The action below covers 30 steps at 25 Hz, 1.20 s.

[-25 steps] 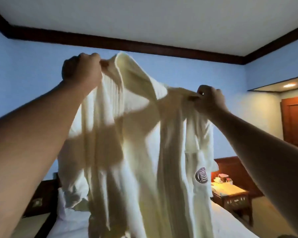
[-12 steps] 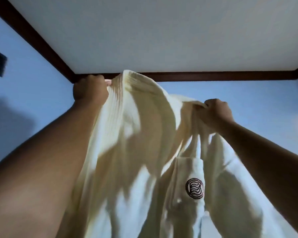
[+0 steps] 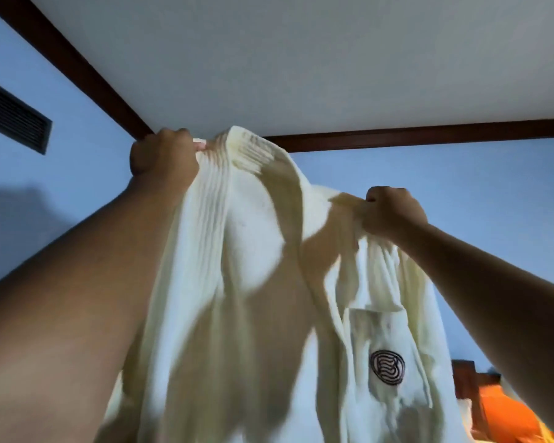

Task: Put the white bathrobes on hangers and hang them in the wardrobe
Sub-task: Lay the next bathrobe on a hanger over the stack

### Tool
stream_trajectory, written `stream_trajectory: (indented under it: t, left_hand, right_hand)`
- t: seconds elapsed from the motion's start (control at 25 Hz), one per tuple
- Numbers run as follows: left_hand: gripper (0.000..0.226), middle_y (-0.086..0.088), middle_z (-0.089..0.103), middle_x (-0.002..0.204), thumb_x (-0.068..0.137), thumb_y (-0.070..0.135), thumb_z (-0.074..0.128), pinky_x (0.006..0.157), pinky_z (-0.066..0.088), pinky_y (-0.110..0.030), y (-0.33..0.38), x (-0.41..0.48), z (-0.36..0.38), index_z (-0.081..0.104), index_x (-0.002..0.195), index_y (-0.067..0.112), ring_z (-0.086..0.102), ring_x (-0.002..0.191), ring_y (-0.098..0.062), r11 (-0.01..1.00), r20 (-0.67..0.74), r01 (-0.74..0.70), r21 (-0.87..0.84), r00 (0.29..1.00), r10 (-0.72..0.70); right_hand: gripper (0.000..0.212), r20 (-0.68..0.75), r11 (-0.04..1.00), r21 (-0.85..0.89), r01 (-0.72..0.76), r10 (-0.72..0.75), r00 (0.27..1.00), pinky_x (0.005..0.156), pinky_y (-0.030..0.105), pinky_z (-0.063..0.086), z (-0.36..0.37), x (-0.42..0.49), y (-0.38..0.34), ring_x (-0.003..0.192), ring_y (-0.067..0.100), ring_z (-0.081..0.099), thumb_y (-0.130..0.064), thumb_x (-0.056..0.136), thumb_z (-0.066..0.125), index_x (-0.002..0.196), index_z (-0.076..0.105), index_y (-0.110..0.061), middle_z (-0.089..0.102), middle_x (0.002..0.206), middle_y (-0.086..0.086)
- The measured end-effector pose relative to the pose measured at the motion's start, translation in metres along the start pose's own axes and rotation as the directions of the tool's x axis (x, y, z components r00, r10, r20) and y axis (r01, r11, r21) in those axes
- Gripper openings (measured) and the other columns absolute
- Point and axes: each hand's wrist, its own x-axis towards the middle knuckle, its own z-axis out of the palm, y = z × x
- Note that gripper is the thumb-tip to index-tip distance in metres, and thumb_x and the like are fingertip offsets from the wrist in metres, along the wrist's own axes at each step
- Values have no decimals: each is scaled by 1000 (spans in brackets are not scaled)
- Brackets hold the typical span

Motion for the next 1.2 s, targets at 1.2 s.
stream_trajectory:
  t: [1.2]
  left_hand:
    - [54,-29,66,101,104,34,32,85,46,-45,-9,87,-47,72,106,-1,64,96,-48,983,-260,-117,139,954,151]
  right_hand:
    - [12,-12,597,-779,193,-322,947,72,31,48,-114,75,-95,77,26,56,-25,84,48,88,57,-18,54,78,4]
